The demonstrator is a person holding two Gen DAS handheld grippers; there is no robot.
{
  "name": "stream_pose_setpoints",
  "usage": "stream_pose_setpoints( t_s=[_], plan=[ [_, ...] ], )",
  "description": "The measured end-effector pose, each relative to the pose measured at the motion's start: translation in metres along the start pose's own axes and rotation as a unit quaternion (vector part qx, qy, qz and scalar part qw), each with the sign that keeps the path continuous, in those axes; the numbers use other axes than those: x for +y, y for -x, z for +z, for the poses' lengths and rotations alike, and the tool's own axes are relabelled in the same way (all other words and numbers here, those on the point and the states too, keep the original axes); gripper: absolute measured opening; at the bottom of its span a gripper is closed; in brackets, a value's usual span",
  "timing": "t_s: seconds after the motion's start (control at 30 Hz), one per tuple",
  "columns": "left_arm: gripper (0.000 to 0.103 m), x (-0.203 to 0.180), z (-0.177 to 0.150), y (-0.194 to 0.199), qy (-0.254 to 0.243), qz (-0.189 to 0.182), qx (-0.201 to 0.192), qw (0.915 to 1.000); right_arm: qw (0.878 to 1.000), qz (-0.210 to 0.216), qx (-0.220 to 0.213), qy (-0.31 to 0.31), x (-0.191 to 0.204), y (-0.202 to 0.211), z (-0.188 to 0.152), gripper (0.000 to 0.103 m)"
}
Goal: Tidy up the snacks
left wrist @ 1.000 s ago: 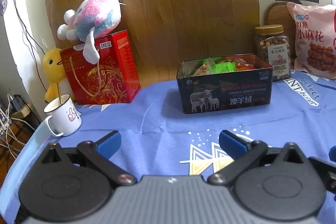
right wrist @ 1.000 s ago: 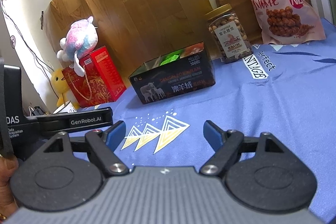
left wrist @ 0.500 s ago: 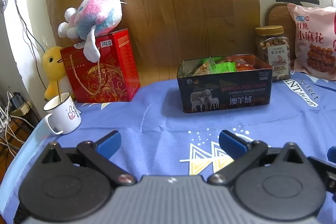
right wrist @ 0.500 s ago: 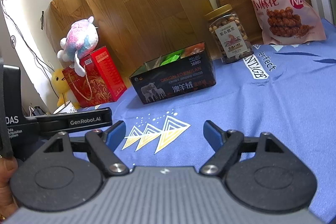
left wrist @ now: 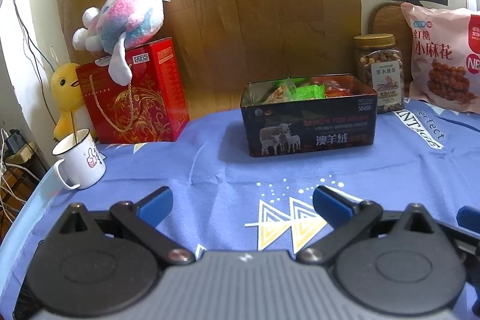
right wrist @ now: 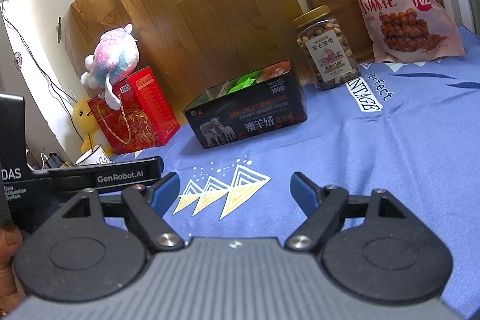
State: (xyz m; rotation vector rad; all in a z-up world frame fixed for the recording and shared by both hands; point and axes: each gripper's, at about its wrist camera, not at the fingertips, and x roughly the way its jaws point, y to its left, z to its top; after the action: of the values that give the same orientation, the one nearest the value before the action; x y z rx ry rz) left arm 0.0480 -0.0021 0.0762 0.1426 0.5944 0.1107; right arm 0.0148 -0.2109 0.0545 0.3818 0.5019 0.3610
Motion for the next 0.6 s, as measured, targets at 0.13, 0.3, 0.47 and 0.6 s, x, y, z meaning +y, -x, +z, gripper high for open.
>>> stream_pose_setpoints(
  t_s=[0.13, 0.3, 0.47, 0.6],
  plan=[
    [0.103, 0.0002, 0.0000, -0.0009, 0.000, 0.000, 0.001, 1.0000, 1.000, -0.002, 0.002, -0.004, -0.0022, -0.0010, -0.0010, 0.083],
    [0.103, 0.0006, -0.0007, -0.0028, 0.003, 0.003, 0.005, 1.0000, 1.000, -0.002, -0.001, -0.004, -0.0011, 0.0001, -0.0011, 0.083],
    [0.103, 0.0013, -0.0016, -0.0050, 0.008, 0.001, 0.009, 0.9999, 1.000, -0.003, -0.001, -0.003, -0.0009, 0.0003, -0.0012, 0.083],
    [0.103, 0.0014, -0.0027, -0.0078, 0.009, 0.000, 0.015, 0.9999, 1.000, -0.004, 0.002, -0.007, -0.0019, -0.0010, -0.0017, 0.083]
  ],
)
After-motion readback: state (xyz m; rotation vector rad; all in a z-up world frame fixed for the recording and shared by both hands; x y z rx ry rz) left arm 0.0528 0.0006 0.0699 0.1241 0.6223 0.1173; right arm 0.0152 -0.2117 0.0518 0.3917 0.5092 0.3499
